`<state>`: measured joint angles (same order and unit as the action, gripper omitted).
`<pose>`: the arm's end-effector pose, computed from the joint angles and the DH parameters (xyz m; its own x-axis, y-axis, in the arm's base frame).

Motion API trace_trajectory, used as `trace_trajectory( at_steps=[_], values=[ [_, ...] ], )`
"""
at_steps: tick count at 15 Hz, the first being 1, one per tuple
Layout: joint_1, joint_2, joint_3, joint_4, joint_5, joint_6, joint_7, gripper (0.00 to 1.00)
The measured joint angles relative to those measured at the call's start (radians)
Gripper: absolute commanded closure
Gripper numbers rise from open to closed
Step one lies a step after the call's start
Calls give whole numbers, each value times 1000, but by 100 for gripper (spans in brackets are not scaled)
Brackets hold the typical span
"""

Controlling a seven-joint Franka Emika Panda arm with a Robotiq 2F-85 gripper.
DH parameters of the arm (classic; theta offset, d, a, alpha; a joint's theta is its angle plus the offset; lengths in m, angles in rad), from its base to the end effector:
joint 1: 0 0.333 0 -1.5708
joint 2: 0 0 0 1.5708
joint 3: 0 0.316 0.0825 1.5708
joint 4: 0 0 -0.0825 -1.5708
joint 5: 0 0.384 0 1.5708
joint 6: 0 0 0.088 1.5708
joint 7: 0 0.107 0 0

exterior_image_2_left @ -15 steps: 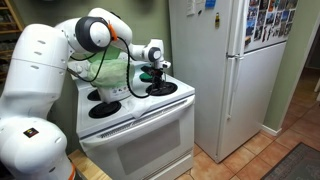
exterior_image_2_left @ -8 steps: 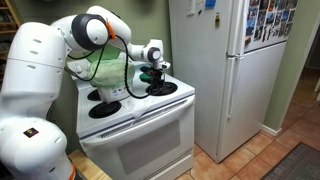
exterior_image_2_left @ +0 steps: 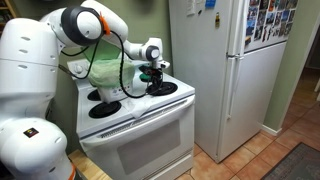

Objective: Use the clamp tongs to pick up the paper towel and put it in the waste bin and then put the clamp tongs back on the right front plate of the stove

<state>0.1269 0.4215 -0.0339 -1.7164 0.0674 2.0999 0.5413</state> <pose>0.6534 0.0662 0.3408 0.8855 -0.4613 -0.0549 -0.4628 -0.8863 -0.0171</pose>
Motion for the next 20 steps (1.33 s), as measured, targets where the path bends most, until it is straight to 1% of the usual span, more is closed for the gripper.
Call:
trace_trajectory(
  at_steps=[3,12,15,20],
  values=[
    [-4,-18,-1,-28,2,15,7,0],
    [-23,-33,-2,-89,13,161,6,0],
    [-36,-32,-2,-99,34,193,-3,0],
    [-48,-32,4,-99,100,215,-62,1]
  ],
)
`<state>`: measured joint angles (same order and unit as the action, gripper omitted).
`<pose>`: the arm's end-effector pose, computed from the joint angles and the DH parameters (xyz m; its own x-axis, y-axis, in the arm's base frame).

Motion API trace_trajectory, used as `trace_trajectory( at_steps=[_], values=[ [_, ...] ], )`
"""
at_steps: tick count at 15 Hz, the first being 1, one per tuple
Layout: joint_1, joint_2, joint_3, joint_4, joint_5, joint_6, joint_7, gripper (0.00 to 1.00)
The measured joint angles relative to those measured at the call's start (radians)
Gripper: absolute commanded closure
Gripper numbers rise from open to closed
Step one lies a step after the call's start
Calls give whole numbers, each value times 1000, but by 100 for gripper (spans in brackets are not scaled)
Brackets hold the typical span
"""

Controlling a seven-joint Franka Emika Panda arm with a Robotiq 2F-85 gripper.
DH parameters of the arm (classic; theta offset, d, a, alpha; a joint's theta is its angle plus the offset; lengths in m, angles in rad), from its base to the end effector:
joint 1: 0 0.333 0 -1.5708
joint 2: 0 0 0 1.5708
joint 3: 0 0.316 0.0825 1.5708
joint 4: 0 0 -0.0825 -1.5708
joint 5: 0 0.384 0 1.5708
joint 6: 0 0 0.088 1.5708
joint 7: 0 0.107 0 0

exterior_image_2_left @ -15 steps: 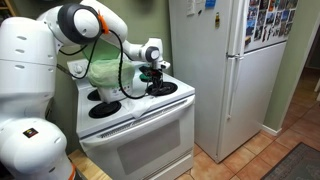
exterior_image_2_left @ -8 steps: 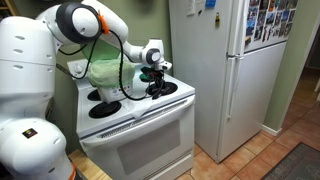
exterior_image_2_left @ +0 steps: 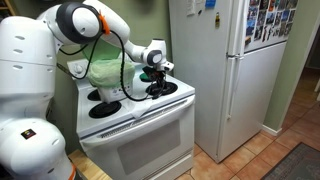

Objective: Use the clamp tongs to pick up the paper towel and put it in the waste bin and then put the clamp tongs back on the right front plate of the stove

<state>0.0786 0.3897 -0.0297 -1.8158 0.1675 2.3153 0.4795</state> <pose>0.6528 0.0366 0.3363 0.8585 -0.5115 0.0349 -0.5008 -0.8512 -0.1569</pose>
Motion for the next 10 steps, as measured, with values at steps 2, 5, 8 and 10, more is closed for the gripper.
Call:
trace_trajectory(
  at_steps=[2,5,8,10],
  values=[
    [0,1,2,0,10,-1,-15,11],
    [-2,6,2,0,10,-8,-28,38],
    [-3,1,6,5,12,-16,-29,48],
    [-3,-1,7,8,12,-28,-30,44]
  ],
)
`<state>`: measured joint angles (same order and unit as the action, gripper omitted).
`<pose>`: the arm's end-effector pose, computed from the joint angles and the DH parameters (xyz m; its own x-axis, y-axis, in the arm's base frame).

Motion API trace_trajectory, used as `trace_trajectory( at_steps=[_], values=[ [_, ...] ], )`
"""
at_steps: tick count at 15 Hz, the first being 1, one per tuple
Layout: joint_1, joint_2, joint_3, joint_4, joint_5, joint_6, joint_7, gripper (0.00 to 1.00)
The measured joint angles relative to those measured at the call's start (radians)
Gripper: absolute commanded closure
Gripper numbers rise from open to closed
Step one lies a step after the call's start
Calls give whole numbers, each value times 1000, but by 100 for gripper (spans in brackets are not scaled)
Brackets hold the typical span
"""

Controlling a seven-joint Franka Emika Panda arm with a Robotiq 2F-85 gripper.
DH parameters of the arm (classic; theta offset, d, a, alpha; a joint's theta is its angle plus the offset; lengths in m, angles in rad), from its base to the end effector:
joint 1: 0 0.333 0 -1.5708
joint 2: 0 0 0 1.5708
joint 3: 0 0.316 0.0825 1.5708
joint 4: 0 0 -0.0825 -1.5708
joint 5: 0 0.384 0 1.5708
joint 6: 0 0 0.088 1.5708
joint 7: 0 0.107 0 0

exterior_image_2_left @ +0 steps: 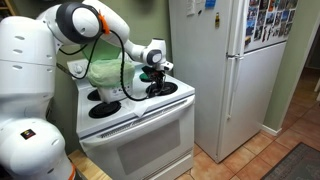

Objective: Use the clamp tongs to pick up the paper towel and put it in the waste bin and then put the clamp tongs back on the right front plate of the stove

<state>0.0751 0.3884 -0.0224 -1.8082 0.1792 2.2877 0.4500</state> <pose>0.6520 0.0396 0.3379 0.8735 -0.4866 0.0160 -0.4783 -0.8637 -0.1589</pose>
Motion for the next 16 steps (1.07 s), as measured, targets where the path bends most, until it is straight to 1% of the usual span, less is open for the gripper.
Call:
trace_trajectory(
  at_steps=[3,5,7,8,10,11,13,14,15,16],
  values=[
    [-1,0,0,1,0,-5,-1,45],
    [-1,0,0,2,0,-9,-3,40],
    [-1,0,0,2,0,-12,-7,29],
    [-1,1,2,2,0,-16,-14,27],
    [-1,2,7,2,0,-27,-27,16],
    [0,4,12,2,0,-39,-33,16],
    [2,12,22,2,0,-60,-41,23],
    [3,16,24,3,-3,-66,-43,22],
    [4,16,24,4,-3,-72,-46,26],
    [3,16,24,5,-3,-78,-48,25]
  ],
)
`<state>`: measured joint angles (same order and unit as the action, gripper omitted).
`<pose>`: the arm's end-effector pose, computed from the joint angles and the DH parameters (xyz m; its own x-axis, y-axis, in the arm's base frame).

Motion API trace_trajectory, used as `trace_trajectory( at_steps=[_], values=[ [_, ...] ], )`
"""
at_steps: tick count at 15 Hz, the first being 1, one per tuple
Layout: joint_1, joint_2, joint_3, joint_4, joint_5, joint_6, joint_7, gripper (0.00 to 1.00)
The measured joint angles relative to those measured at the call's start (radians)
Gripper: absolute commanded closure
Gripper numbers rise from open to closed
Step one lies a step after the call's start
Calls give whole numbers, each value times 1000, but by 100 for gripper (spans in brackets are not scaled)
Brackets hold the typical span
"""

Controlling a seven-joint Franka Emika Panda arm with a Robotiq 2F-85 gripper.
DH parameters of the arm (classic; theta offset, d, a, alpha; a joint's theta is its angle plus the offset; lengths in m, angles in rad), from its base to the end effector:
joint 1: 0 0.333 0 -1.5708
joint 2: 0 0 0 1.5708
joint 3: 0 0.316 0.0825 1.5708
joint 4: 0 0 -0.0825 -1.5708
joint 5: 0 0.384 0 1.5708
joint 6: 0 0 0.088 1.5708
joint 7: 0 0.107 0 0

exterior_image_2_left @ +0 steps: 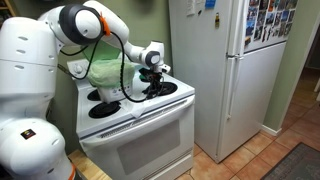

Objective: Use the clamp tongs to pick up the paper towel and put it in the waste bin and then put the clamp tongs back on the right front plate of the stove

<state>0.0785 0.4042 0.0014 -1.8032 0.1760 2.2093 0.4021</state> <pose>0.6439 0.0574 0.3227 0.9100 -0.4101 -0.0604 -0.4145 -0.9010 -0.1279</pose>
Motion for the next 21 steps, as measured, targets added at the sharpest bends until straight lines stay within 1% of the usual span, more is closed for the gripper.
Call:
trace_trajectory(
  at_steps=[1,3,4,7,9,11,16,21],
  values=[
    [0,0,0,1,0,-5,-3,28],
    [0,1,1,4,0,-16,-10,42],
    [0,1,1,5,0,-21,-13,59],
    [-2,1,2,18,2,-50,-19,81],
    [-3,2,4,26,2,-65,-20,93],
    [-4,3,3,31,2,-80,-24,94],
    [-5,6,4,41,3,-96,-29,94],
    [-10,-5,5,39,29,-96,-33,94]
  ],
)
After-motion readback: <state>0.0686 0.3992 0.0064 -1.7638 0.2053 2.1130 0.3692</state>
